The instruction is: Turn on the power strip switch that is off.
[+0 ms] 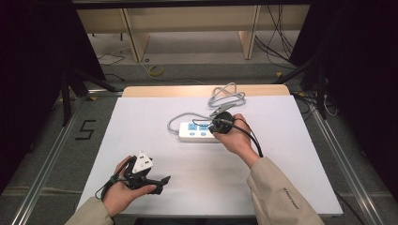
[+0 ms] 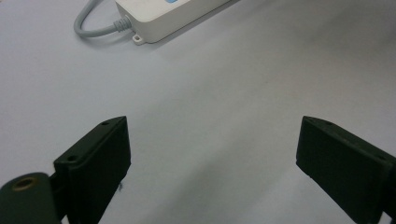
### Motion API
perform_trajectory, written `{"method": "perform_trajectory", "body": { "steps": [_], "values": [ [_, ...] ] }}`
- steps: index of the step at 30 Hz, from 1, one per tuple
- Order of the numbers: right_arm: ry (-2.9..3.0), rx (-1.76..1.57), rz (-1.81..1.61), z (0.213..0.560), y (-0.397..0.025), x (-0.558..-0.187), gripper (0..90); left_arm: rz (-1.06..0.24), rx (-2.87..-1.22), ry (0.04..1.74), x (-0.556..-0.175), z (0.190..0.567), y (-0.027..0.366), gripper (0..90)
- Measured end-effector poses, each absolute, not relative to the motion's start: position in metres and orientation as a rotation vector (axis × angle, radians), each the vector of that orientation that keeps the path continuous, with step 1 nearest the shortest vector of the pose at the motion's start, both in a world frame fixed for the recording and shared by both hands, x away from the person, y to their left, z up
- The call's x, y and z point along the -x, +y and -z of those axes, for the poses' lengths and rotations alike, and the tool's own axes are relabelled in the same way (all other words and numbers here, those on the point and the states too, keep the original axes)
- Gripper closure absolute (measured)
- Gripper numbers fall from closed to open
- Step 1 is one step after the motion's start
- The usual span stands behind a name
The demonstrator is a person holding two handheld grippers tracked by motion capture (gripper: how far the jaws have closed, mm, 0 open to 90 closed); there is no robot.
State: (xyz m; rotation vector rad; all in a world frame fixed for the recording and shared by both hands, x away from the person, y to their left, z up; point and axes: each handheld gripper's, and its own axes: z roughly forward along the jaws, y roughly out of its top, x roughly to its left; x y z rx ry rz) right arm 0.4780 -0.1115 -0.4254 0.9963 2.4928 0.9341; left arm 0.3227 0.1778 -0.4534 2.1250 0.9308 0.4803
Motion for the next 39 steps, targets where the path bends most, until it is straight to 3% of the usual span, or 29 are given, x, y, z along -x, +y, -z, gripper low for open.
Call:
{"method": "perform_trajectory", "body": {
  "steps": [39],
  "values": [
    [2.560,-0.998,-0.851,0.433,-0.093,-0.496,90.0,-0.482,-2.123,0.931,-0.322,0.454,0.178,9.7]
  ]
}}
